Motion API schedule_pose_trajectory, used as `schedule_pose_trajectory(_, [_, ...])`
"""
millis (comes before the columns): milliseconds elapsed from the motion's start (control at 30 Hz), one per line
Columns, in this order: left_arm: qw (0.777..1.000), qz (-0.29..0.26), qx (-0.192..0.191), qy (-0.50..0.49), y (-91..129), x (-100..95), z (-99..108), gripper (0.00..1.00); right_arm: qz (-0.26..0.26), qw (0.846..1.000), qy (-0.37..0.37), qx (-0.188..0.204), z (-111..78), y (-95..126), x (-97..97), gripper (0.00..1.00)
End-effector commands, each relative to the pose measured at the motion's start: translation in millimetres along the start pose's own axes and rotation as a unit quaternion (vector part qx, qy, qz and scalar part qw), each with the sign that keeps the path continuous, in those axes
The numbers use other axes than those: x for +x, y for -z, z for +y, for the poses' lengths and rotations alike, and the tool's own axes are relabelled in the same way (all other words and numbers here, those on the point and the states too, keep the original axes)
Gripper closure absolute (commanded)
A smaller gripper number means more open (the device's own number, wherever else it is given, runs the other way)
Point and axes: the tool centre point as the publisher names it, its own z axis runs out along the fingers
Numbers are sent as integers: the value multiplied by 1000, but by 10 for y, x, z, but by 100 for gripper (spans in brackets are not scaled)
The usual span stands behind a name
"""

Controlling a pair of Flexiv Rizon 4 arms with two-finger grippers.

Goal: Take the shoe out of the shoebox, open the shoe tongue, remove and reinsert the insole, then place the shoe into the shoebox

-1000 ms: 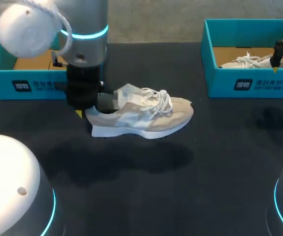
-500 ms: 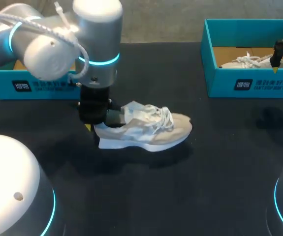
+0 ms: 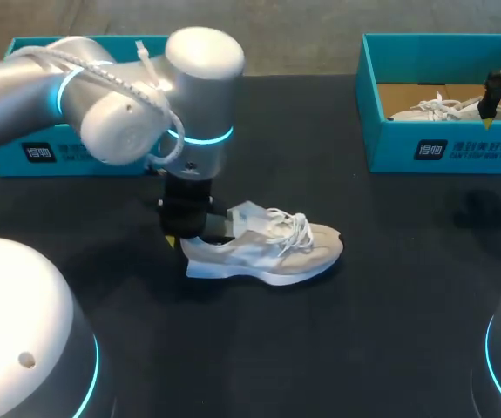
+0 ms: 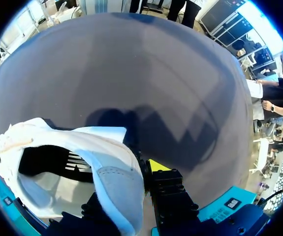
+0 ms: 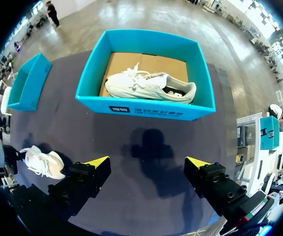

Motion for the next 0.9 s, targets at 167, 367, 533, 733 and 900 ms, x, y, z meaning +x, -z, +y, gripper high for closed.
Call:
schedule_pose_trajectory(167, [1000, 9, 3, 6, -188, -60, 51, 100, -1, 1000, -1, -1, -9, -5, 2, 0])
schedule_pose_trajectory(367, [1000, 8, 9, 8, -227, -55, 64, 95, -1, 1000, -1, -1, -9, -5, 2, 0])
schedule_pose_trajectory(533, [1000, 3, 11, 6, -176, -22, 14, 32, -1, 1000, -1, -1, -9, -5, 2, 0])
schedule_pose_trajectory(733, [999, -25, -3, 34, 78, 50, -72, 0, -1, 1000, -1, -1, -9, -5, 2, 0])
schedule_pose_trajectory(900, [996, -51, -11, 75, 337, 113, -135, 0, -1, 1000, -1, -1, -9, -5, 2, 0])
